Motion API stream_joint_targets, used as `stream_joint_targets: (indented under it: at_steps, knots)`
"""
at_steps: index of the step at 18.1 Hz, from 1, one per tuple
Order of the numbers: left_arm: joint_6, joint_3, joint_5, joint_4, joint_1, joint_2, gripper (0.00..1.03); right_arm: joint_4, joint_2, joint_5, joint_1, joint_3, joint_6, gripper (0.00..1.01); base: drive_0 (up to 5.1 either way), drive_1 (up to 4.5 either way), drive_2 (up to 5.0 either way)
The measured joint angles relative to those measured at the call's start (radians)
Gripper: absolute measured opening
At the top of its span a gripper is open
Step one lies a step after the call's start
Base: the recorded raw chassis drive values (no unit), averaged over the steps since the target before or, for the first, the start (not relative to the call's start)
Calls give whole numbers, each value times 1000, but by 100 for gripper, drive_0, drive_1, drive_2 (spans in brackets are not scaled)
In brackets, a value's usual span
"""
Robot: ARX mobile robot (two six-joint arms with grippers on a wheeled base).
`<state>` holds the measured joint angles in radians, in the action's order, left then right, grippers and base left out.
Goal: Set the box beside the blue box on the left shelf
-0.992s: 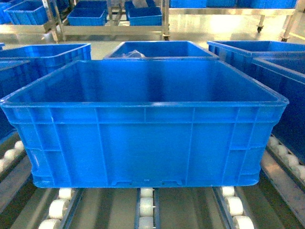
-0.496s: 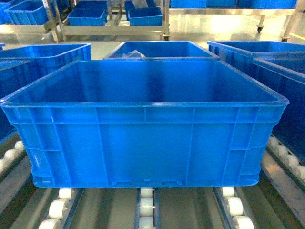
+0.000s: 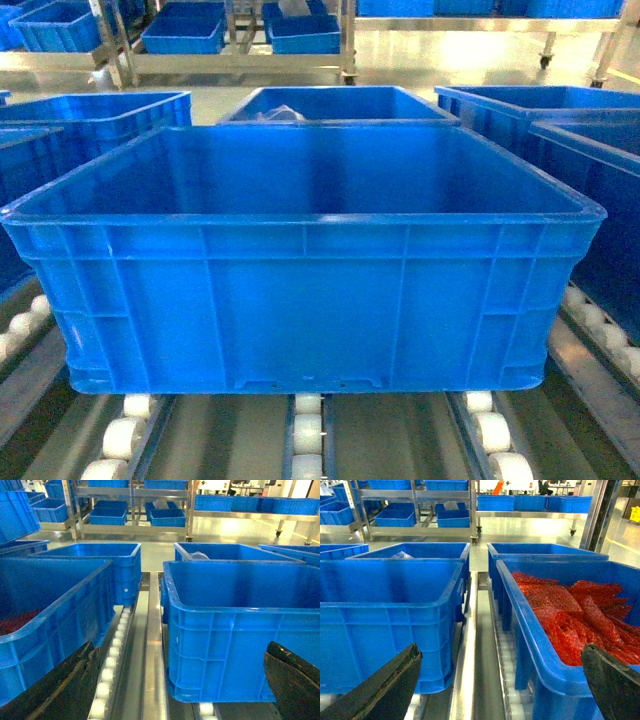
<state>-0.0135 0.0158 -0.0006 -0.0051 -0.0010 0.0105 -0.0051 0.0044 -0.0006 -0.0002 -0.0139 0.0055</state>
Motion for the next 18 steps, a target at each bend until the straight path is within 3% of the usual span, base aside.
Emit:
stream_joint_targets:
  at_steps: [18]
  knots:
    - [0,0,0,0,0,0,98,0,0,0,0,0,0,98,0,0,0]
